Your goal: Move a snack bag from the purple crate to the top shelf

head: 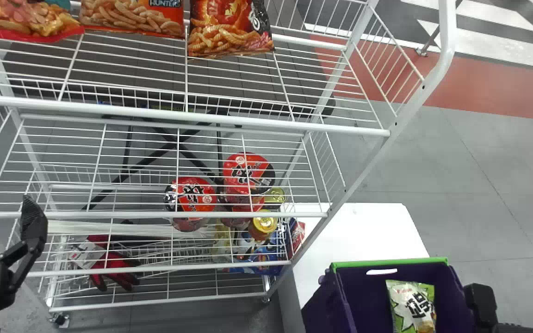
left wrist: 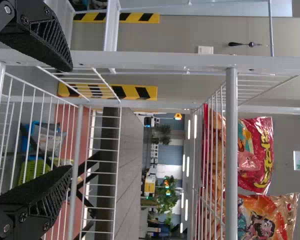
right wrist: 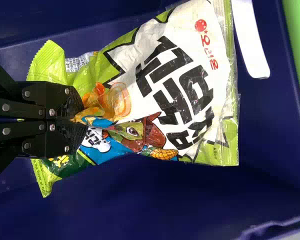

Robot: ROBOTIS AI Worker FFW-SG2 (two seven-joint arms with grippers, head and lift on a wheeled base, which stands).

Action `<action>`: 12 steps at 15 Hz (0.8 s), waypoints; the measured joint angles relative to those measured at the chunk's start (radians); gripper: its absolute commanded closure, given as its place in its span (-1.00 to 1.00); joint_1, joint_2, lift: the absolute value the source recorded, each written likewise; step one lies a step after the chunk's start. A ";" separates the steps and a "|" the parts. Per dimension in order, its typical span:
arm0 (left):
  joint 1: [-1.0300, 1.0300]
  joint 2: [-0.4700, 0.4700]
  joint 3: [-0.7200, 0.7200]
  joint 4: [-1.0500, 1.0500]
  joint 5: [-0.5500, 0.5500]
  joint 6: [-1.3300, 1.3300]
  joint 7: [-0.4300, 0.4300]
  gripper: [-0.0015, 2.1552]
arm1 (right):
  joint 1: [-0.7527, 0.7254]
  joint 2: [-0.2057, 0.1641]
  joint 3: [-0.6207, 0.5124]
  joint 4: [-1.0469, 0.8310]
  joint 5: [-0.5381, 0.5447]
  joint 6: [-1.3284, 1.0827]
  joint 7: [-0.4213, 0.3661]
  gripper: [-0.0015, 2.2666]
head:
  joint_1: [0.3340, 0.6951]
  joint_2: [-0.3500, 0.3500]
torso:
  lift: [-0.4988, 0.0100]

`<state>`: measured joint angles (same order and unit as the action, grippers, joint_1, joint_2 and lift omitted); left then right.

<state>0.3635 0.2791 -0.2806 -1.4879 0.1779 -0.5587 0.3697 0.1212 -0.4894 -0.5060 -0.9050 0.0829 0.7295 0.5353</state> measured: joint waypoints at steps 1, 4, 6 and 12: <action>0.000 0.000 0.000 0.000 0.000 0.000 0.000 -0.88 | 0.000 0.000 0.001 0.000 0.000 0.000 0.000 0.86 | 1.00 -1.00 | 0.14; 0.000 0.000 -0.001 -0.001 0.000 0.000 0.000 -0.88 | 0.000 0.001 0.005 -0.001 0.002 -0.001 0.000 0.86 | 1.00 -1.00 | 0.19; 0.000 0.002 -0.002 -0.005 0.000 0.000 0.001 -0.88 | 0.004 0.004 0.005 -0.010 0.002 -0.003 0.000 0.86 | 1.00 -1.00 | 0.22; 0.000 0.008 -0.007 -0.005 0.001 0.006 0.001 -0.88 | 0.021 0.015 -0.003 -0.029 -0.001 -0.024 0.005 0.86 | 1.00 -1.00 | 0.31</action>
<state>0.3635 0.2875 -0.2877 -1.4926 0.1789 -0.5531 0.3711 0.1422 -0.4743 -0.5088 -0.9343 0.0816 0.7060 0.5400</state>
